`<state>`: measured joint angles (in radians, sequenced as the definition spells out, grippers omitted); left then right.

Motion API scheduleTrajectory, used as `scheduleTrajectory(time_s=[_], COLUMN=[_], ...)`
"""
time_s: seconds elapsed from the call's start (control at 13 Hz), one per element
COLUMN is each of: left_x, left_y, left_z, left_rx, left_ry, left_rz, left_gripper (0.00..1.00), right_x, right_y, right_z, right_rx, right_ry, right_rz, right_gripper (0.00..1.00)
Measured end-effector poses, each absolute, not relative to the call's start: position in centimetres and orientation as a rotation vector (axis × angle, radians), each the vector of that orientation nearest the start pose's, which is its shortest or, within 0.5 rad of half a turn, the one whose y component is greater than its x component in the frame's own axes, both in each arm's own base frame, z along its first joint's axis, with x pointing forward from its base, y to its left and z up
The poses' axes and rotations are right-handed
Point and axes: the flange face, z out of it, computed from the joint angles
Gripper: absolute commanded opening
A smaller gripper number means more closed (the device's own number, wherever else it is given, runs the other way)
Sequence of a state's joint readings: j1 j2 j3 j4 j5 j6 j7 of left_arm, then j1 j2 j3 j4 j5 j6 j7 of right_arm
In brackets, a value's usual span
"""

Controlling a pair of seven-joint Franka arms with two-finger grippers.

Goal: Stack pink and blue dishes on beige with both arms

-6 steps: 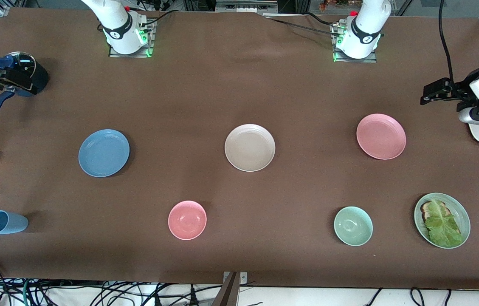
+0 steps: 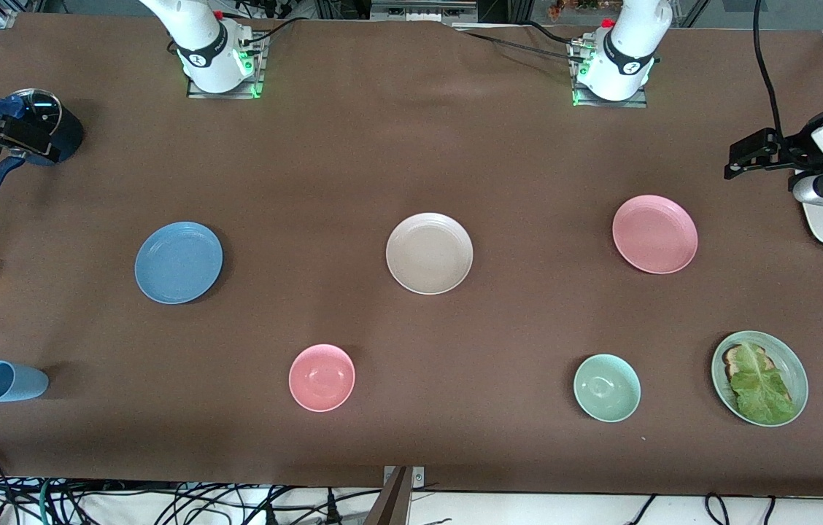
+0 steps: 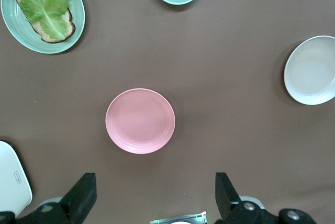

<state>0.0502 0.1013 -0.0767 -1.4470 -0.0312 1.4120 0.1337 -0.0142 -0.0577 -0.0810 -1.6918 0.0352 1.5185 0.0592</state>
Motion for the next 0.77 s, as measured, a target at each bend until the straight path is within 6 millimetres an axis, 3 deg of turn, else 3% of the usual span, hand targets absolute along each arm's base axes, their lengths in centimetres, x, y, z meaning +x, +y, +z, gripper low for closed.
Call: scheduleTrajectory(time_s=[0.77], left_x=[56.97], left_y=[-1.34], left_z=[60.67], left_rx=[-3.171], left_ry=[0.244], left_rz=[0.227], left_gripper=[1.0], right_x=[52.54], right_y=[-4.72], right_z=[59.46], right_rx=[-3.085], right_ry=[0.238], right_rz=[0.181], right_gripper=[1.0])
